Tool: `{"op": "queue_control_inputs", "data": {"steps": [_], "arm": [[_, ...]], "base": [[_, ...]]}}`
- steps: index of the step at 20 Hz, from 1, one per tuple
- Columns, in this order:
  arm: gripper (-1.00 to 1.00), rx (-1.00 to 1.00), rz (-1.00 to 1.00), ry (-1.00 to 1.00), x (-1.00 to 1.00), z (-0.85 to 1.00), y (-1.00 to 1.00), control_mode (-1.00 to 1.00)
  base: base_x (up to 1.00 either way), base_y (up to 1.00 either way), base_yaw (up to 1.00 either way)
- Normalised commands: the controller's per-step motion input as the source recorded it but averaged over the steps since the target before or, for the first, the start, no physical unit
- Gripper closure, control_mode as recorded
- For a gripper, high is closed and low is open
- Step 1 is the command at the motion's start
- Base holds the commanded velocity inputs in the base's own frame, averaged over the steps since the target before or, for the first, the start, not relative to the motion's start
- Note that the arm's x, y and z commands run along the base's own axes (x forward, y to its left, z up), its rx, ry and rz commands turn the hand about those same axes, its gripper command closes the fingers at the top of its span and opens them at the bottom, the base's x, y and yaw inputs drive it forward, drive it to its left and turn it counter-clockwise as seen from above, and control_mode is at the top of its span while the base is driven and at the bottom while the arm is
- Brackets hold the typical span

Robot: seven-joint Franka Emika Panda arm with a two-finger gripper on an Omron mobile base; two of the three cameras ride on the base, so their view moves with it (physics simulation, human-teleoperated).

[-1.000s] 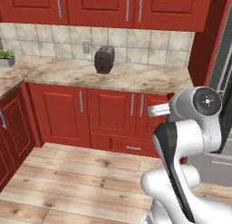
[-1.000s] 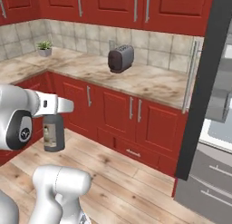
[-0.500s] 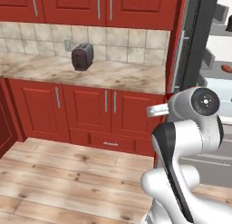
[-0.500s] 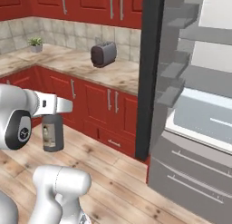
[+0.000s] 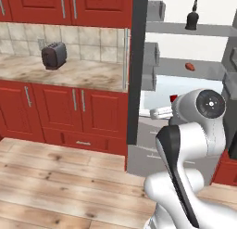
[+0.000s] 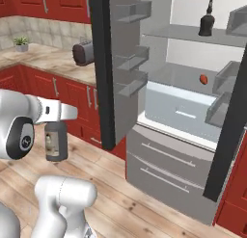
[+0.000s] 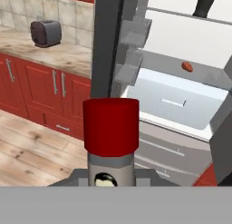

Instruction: Place the liquors on the top shelf of the fridge to keep them out of children's reach, and place the sweet potato on lower shelves for easy access.

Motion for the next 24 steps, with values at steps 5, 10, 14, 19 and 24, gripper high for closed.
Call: {"op": "queue_control_inputs", "data": {"steps": [5, 10, 14, 19, 24], "arm": [[1.0, 0.0, 0.0, 0.0, 0.0, 0.0, 0.0, 1.0], [1.0, 0.0, 0.0, 0.0, 0.0, 0.0, 0.0, 1.0], [1.0, 0.0, 0.0, 0.0, 0.0, 0.0, 0.0, 1.0], [1.0, 0.0, 0.0, 0.0, 0.0, 0.0, 0.0, 1.0], [1.0, 0.0, 0.0, 0.0, 0.0, 0.0, 0.0, 1.0]], "base": [[-0.01, -0.75, -0.16], [0.0, -0.36, -0.26], [0.01, -0.09, -0.28], [0.09, 0.0, -0.26], [0.27, 0.0, -0.25]]}}
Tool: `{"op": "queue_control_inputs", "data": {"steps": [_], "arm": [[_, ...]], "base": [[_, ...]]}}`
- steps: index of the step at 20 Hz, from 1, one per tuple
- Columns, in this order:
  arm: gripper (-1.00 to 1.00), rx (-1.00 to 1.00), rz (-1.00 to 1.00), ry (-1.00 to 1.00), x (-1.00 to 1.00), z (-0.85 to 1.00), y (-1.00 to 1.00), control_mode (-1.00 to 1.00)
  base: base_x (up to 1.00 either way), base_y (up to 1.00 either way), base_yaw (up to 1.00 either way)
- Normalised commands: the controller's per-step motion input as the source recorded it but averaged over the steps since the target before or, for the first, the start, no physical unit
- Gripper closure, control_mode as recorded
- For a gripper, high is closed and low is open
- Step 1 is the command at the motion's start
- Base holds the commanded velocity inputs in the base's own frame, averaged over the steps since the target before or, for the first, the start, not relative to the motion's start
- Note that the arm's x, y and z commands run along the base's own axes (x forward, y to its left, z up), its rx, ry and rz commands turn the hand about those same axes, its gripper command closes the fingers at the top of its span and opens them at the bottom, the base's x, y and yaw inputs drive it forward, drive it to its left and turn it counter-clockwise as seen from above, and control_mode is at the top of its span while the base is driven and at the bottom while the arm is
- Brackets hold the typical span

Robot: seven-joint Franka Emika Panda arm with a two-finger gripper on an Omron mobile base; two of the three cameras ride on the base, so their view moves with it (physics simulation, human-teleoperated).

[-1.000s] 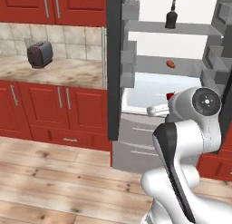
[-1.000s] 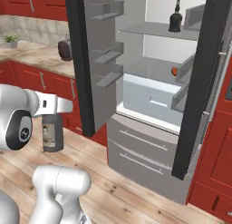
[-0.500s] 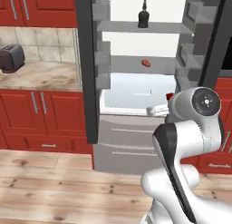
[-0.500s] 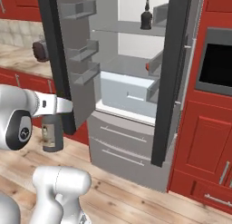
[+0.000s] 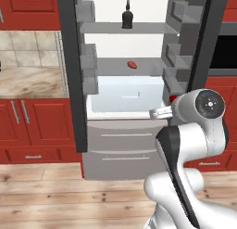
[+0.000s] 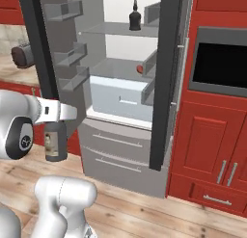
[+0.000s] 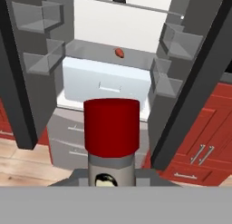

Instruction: Place the liquors on the top shelf of the fridge to keep them out of children's reach, and place the sweet potato on lower shelves for easy access.

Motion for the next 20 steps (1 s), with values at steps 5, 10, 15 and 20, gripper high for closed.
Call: {"op": "queue_control_inputs", "data": {"steps": [5, 10, 15, 20], "arm": [[1.0, 0.0, 0.0, 0.0, 0.0, 0.0, 0.0, 1.0], [1.0, 0.0, 0.0, 0.0, 0.0, 0.0, 0.0, 1.0], [1.0, 0.0, 0.0, 0.0, 0.0, 0.0, 0.0, 1.0], [1.0, 0.0, 0.0, 0.0, 0.0, 0.0, 0.0, 1.0]], "base": [[0.31, 0.0, -0.22], [0.42, 0.16, -0.13], [0.48, 0.26, -0.09], [0.49, 0.33, -0.09]]}}
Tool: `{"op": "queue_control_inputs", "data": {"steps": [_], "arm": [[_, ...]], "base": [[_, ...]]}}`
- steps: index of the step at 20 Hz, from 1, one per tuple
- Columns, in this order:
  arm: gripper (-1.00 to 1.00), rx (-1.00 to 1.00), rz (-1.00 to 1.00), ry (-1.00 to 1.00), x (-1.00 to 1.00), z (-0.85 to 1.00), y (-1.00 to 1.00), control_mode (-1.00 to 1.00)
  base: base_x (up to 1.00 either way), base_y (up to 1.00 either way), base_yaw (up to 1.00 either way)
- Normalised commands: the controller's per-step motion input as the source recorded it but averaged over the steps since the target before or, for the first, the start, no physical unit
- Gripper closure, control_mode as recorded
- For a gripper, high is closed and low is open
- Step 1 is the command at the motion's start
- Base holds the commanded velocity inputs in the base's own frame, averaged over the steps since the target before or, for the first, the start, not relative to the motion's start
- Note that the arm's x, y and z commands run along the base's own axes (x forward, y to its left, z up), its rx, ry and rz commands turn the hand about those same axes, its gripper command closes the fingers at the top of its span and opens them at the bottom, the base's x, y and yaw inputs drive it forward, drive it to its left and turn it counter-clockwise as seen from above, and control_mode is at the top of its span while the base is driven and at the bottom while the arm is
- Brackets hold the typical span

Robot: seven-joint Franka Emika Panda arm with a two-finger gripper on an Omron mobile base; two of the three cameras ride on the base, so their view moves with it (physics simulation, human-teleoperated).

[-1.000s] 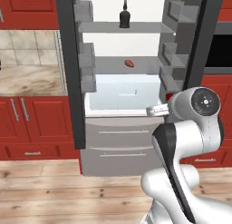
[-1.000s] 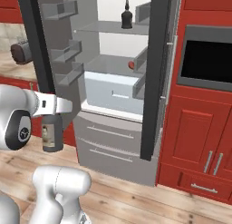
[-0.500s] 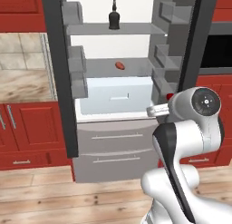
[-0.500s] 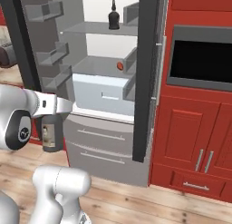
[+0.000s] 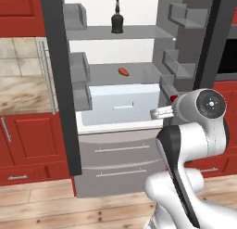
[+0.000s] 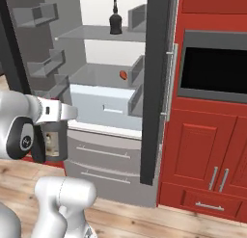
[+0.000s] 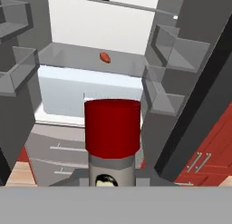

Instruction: Place the liquors on the top shelf of the fridge to keep them out of children's reach, and place the sweet potato on lower shelves for easy access.

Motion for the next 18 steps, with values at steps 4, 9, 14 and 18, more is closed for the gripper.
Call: {"op": "queue_control_inputs", "data": {"steps": [4, 9, 14, 18], "arm": [[1.0, 0.0, 0.0, 0.0, 0.0, 0.0, 0.0, 1.0], [1.0, 0.0, 0.0, 0.0, 0.0, 0.0, 0.0, 1.0], [1.0, 0.0, 0.0, 0.0, 0.0, 0.0, 0.0, 1.0], [1.0, 0.0, 0.0, 0.0, 0.0, 0.0, 0.0, 1.0]], "base": [[0.53, 0.4, -0.09], [0.68, 0.31, -0.09], [0.74, 0.09, -0.13], [0.74, 0.03, -0.15]]}}
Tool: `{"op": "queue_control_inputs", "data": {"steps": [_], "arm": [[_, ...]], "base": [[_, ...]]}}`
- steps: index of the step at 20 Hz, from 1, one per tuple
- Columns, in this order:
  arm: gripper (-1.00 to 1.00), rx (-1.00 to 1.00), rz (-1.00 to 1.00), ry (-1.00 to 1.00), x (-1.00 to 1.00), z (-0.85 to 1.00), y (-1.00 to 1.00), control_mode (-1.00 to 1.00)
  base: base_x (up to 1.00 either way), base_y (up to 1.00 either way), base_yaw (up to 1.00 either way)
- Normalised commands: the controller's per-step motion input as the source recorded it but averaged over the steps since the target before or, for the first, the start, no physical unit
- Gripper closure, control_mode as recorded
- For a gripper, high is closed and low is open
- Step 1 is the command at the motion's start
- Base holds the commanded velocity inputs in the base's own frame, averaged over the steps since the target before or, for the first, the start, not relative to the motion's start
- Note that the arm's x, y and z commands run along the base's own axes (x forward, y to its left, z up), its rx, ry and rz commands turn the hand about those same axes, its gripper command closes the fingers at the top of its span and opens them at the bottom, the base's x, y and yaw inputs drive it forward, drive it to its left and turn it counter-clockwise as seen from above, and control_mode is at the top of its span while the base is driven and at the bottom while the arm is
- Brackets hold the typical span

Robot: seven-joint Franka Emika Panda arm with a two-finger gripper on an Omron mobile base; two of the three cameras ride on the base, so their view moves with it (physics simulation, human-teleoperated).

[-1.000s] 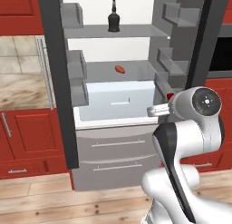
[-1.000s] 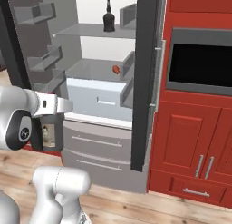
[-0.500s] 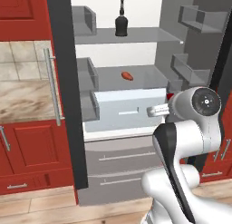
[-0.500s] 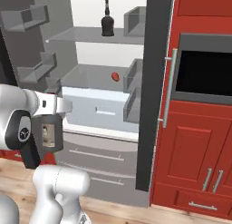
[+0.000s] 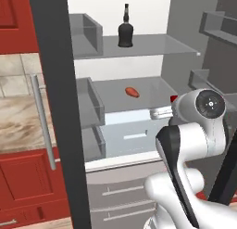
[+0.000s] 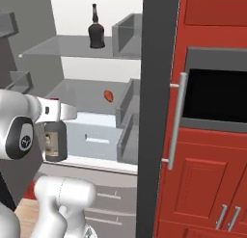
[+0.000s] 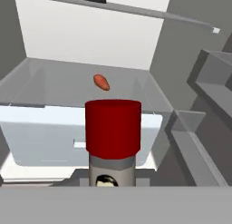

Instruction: Place the liquors on the top shelf of the fridge to keep them out of children's reach, and place the sweet potato on lower shelves for easy access.

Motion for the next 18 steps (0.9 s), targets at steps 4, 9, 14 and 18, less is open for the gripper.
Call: {"op": "queue_control_inputs", "data": {"steps": [4, 9, 14, 18], "arm": [[1.0, 0.0, 0.0, 0.0, 0.0, 0.0, 0.0, 1.0], [1.0, 0.0, 0.0, 0.0, 0.0, 0.0, 0.0, 1.0], [1.0, 0.0, 0.0, 0.0, 0.0, 0.0, 0.0, 1.0], [1.0, 0.0, 0.0, -0.09, 0.0, 0.03, 0.06, -1.0]], "base": [[0.66, 0.16, -0.14], [0.44, 0.28, -0.12], [0.26, 0.29, -0.05], [0.03, 0.11, 0.0]]}}
